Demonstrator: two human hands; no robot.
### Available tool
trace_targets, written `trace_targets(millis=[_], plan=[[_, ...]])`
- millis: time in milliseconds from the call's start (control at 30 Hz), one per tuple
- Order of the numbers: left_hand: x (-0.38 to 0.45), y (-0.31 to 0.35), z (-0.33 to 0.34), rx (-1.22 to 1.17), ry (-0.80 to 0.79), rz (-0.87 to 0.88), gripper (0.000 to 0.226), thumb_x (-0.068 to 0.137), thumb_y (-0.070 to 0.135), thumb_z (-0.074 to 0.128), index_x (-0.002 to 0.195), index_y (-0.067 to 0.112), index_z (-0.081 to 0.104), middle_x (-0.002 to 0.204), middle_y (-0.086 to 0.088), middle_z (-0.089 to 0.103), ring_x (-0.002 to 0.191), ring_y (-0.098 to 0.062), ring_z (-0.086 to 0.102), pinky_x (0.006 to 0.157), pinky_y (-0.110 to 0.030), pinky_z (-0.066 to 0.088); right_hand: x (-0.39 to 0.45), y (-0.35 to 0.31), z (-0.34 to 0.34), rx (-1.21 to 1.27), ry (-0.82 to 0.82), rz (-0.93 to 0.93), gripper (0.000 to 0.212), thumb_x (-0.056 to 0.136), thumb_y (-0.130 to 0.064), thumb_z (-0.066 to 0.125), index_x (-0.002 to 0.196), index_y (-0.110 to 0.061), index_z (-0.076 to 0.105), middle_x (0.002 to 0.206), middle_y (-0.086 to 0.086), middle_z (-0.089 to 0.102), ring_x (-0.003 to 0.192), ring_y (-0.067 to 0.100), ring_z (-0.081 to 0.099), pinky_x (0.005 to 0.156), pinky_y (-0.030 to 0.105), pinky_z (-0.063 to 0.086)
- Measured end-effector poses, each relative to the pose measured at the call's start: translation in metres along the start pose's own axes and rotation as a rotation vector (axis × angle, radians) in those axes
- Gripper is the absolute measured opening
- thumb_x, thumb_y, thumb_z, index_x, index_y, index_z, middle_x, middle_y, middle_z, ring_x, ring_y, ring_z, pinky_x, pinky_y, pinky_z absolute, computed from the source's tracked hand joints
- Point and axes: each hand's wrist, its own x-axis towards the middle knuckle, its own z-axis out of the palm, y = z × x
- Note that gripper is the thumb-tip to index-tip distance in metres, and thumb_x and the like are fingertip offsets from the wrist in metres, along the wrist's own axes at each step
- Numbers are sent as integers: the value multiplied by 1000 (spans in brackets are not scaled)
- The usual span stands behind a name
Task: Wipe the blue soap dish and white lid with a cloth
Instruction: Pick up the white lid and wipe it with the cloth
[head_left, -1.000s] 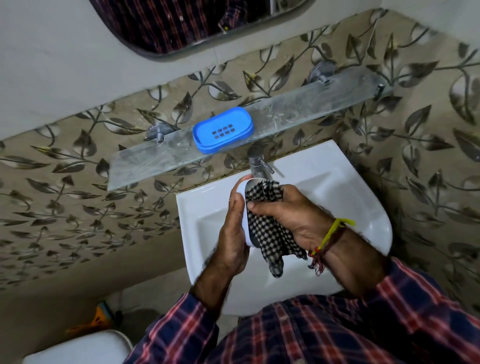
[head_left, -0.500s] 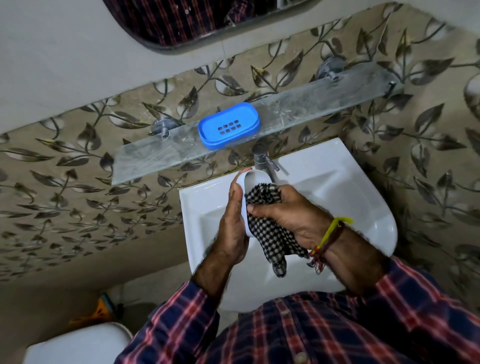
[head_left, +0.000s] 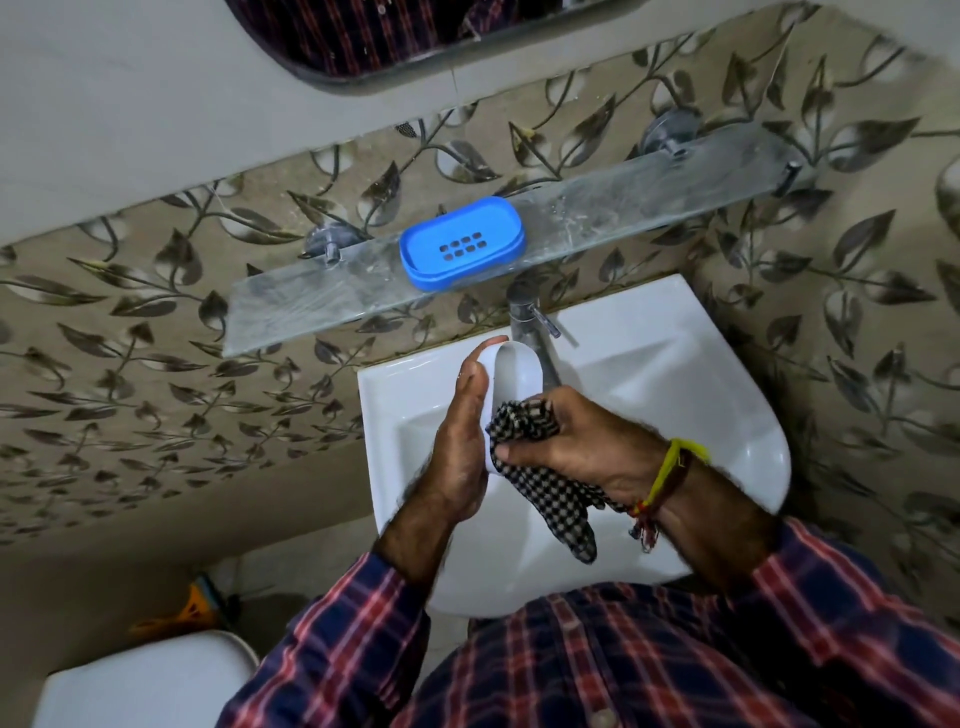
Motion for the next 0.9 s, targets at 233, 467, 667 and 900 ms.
trace_targets(millis=[233,467,667,900], plan=[[-5,4,3,-58,58,-37,65,94,59,46,145,20,50,140,-16,60,124,-29,62,94,-39,58,-2,4,7,-229,57,-72,8,85,-2,69,80,4,68,77,20,71,70,16,63,68,37,55],[-9,7,1,-89,78,1,57,98,53,42,144,21,52,142,-11,60,130,-29,57,102,-39,53,1,13,15,-424,114,-74,26,73,-40,72,73,-15,65,72,7,71,74,30,69,70,51,57],[-9,7,1,-74,130,3,54,100,53,43,145,24,52,147,-9,56,135,-29,53,112,-47,44,0,18,15,-650,172,-65,26,66,-18,55,67,-44,53,85,-11,64,88,25,64,78,46,55],[-10,13,-1,-63,147,-2,55,94,54,48,140,24,57,138,-8,63,124,-27,62,102,-40,53,-2,20,17,-719,169,-176,25,68,-9,49,78,-30,61,90,-10,61,92,25,62,78,46,53]])
